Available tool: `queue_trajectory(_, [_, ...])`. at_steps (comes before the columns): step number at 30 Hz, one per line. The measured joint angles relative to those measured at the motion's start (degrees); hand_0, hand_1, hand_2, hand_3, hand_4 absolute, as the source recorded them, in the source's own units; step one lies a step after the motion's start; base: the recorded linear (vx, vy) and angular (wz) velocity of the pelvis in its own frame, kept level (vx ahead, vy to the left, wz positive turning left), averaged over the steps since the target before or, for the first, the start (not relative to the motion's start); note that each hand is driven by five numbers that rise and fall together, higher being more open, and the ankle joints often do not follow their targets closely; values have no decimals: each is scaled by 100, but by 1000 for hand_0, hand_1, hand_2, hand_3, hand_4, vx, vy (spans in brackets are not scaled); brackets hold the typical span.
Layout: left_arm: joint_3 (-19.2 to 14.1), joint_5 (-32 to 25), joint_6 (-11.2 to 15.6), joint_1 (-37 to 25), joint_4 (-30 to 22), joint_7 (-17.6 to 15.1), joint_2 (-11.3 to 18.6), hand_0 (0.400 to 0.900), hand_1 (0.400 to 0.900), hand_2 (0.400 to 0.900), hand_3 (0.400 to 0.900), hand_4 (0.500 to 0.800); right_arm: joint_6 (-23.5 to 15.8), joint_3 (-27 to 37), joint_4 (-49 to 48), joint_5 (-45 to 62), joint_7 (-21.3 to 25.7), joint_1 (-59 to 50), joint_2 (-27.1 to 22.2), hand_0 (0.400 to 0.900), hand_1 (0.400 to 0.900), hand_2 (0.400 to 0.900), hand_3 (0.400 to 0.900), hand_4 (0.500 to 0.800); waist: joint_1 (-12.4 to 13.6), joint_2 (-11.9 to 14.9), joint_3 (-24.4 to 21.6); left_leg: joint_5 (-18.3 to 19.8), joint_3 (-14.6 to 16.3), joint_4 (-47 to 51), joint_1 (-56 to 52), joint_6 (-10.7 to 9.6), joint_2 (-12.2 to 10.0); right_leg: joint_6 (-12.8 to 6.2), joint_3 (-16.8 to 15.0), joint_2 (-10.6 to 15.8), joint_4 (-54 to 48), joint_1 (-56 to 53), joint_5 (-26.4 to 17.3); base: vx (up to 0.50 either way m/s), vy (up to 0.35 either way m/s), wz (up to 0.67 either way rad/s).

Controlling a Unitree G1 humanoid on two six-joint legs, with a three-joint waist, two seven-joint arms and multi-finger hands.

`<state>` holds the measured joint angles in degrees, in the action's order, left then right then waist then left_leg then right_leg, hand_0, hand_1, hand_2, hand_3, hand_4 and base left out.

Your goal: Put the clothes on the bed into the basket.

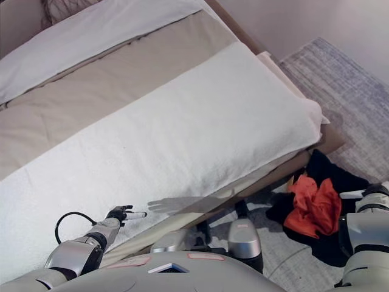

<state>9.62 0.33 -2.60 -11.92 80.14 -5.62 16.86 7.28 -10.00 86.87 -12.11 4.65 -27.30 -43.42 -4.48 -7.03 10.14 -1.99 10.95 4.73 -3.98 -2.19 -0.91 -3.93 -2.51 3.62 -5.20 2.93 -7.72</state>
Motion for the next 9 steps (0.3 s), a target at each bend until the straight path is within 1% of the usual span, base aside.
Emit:
queue_trajectory(1, [0, -1, -4, 59, 0, -10, -11, 900, 900, 900, 900, 800, 11, -121, -198, 4, 16, 17, 191, 900, 900, 900, 900, 800, 0, 60, -24, 0, 0, -1, 1, 1, 0, 0, -1, -1, 0, 1, 0, -31, -21, 1])
queue_trajectory(3, [-29, -2, 2, 155, -3, -15, -50, 900, 900, 900, 900, 800, -93, -271, -774, 6, 35, 226, 590, 900, 900, 900, 900, 800, 7, 175, -85, -7, -1, 1, 0, 10, -5, 0, 1, -2, -3, 2, 0, -13, -13, 2])
queue_trajectory(5, [-201, -9, 33, 256, -18, -35, -106, 900, 900, 900, 900, 800, -285, -338, -1330, 118, 12, 462, 985, 900, 900, 900, 900, 800, 54, 234, -117, -12, -11, -2, -3, 18, -4, 1, 16, 0, -2, -8, 0, -24, -27, 14])
queue_trajectory(6, [-216, -11, 31, 277, -27, -53, -119, 900, 900, 900, 900, 800, -348, -391, -1537, 204, -18, 579, 1184, 900, 900, 900, 900, 800, 98, 254, -131, -14, -24, -1, -11, 21, -4, 1, 29, 1, -2, -21, -1, -15, -28, 22])
queue_trajectory(7, [-238, -13, 38, 335, -29, -60, -138, 900, 900, 900, 900, 800, -425, -485, -1657, 314, -63, 689, 1368, 900, 900, 900, 900, 800, 178, 263, -137, -14, -47, -1, -15, 21, -9, 2, 61, 2, -2, -39, -1, -4, -21, 16])
queue_trajectory(9, [-230, -12, 41, 352, -73, -61, -165, 900, 900, 900, 900, 800, -459, -716, -1709, 429, -245, 857, 1770, 900, 900, 900, 900, 800, 222, 289, -168, -15, -170, -2, -22, 20, -6, 16, 180, 12, -2, -94, 9, 5, -23, 22])
